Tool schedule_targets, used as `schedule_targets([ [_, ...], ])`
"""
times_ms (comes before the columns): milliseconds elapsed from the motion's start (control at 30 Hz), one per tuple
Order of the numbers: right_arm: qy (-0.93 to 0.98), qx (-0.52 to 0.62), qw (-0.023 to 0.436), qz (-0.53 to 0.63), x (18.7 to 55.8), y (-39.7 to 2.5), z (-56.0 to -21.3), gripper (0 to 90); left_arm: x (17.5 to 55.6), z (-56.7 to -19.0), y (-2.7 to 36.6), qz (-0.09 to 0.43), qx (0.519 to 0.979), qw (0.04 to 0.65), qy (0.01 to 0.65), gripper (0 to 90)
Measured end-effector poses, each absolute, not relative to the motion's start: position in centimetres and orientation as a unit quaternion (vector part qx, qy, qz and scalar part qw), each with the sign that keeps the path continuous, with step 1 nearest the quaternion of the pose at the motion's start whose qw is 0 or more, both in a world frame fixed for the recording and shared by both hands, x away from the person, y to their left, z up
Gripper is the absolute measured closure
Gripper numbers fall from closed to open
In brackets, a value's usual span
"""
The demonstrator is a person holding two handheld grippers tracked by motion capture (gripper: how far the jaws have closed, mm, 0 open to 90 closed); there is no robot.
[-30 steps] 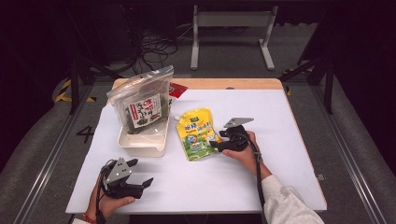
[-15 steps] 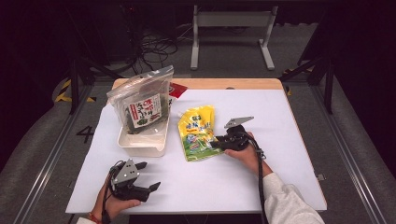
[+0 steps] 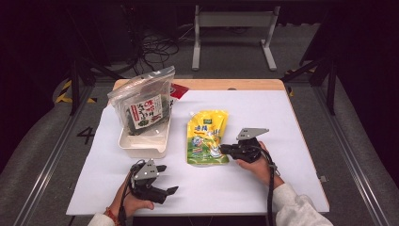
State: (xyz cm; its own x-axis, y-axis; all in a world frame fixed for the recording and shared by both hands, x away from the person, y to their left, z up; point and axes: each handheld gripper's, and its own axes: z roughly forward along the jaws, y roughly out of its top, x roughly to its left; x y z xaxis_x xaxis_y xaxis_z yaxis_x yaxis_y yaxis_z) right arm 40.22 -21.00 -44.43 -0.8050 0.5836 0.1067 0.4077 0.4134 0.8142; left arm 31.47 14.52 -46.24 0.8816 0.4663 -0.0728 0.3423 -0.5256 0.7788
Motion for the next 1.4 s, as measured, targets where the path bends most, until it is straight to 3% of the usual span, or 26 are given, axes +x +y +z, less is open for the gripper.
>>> schedule_targets([
  [33, 0.835, 0.3, 0.09, 0.452, 40.3, -20.9, -44.5, 90.0, 31.6, -46.2, 14.3, 0.072, 0.873, 0.425, 0.228, 15.3],
  [100, 0.837, 0.31, 0.071, 0.446, 40.6, -20.4, -44.9, 78.0, 31.8, -46.2, 14.1, 0.069, 0.875, 0.422, 0.225, 14.7],
  [167, 0.835, 0.313, 0.084, 0.445, 40.6, -19.8, -44.9, 72.8, 32.0, -46.2, 14.1, 0.069, 0.875, 0.424, 0.223, 14.4],
  [267, 0.821, 0.342, 0.123, 0.44, 40.6, -19.3, -44.5, 48.3, 32.3, -46.2, 14.1, 0.069, 0.876, 0.423, 0.222, 14.4],
  [333, 0.815, 0.377, 0.138, 0.418, 40.9, -19.3, -44.8, 38.2, 32.3, -46.2, 14.2, 0.067, 0.876, 0.423, 0.221, 14.4],
  [433, 0.801, 0.409, 0.104, 0.424, 41.8, -19.4, -45.7, 26.8, 32.2, -46.1, 14.3, 0.069, 0.878, 0.422, 0.216, 14.6],
  [567, 0.815, 0.392, 0.069, 0.421, 42.4, -18.2, -45.9, 33.8, 32.3, -46.0, 14.5, 0.068, 0.875, 0.425, 0.22, 14.8],
  [700, 0.825, 0.378, 0.036, 0.419, 42.5, -18.0, -45.7, 59.0, 32.7, -46.2, 14.4, 0.069, 0.876, 0.421, 0.226, 15.8],
  [767, 0.829, 0.365, 0.034, 0.423, 42.3, -18.1, -45.7, 67.3, 32.9, -46.3, 14.4, 0.059, 0.872, 0.426, 0.233, 15.9],
  [1067, 0.838, 0.297, 0.071, 0.453, 39.6, -18.2, -45.6, 75.3, 33.5, -46.5, 13.6, 0.043, 0.869, 0.427, 0.245, 15.3],
  [1400, 0.841, 0.25, 0.052, 0.477, 35.8, -18.8, -45.1, 77.0, 34.3, -46.8, 11.4, 0.004, 0.869, 0.415, 0.269, 14.0],
])
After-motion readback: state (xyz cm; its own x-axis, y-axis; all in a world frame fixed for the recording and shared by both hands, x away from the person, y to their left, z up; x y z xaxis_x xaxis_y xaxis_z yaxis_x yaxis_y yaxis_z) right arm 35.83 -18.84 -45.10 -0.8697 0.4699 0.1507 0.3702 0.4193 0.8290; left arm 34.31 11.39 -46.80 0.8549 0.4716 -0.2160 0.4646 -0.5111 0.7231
